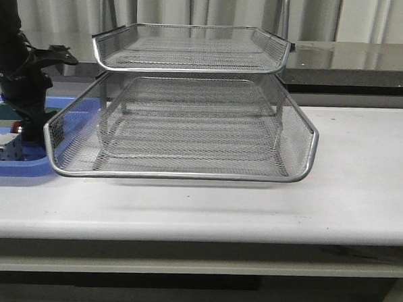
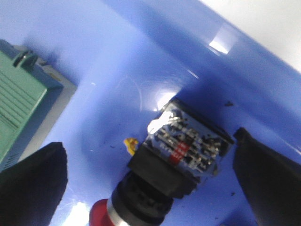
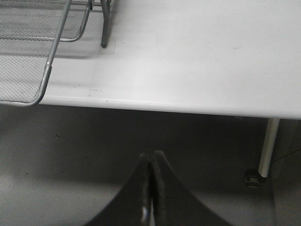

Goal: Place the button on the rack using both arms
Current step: 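Lower the left gripper onto the red push button in the blue tray, then close the left gripper on the button and lift it up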

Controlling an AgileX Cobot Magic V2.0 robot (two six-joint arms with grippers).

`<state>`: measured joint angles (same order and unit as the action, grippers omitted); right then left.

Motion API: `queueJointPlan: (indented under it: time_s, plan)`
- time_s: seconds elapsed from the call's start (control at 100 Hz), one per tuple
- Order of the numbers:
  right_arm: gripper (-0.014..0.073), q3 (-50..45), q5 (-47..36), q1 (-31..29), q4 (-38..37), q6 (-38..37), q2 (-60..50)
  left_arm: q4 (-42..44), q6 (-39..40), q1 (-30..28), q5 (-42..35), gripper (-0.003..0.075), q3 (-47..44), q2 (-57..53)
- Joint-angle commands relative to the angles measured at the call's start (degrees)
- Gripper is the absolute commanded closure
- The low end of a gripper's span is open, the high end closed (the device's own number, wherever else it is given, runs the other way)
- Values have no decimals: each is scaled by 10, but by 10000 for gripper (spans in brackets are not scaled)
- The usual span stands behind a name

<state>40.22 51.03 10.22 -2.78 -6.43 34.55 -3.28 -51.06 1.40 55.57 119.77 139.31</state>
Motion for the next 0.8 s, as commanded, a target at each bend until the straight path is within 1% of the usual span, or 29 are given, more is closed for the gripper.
queueJointPlan:
  time_s: [0.0, 0.1, 0.17, 0.29, 0.36, 0.48, 0.63, 0.68, 0.79]
  plan:
    - [662, 15, -35, 0, -8, 1, 0, -5, -2, 2, -16, 64, 13, -30]
    - [662, 15, -35, 0, -8, 1, 0, -5, -2, 2, -16, 166, 13, -30]
    - [662, 15, -35, 0, -8, 1, 0, -5, -2, 2, -17, 267, 13, -30]
    - [662, 15, -35, 0, -8, 1, 0, -5, -2, 2, -23, 468, 14, -30]
    - [662, 15, -35, 0, -8, 1, 0, -5, -2, 2, -23, 567, 20, -30]
    - [662, 15, -35, 0, -8, 1, 0, -5, -2, 2, 6, 710, 47, -30]
    - [662, 15, -35, 0, -8, 1, 0, -5, 8, 2, 89, 716, 111, -30]
    - [662, 15, -35, 0, -8, 1, 0, -5, 29, 2, 116, 716, 141, -30]
    - [662, 15, -35, 0, -8, 1, 0, -5, 100, 0, 175, 716, 199, -30]
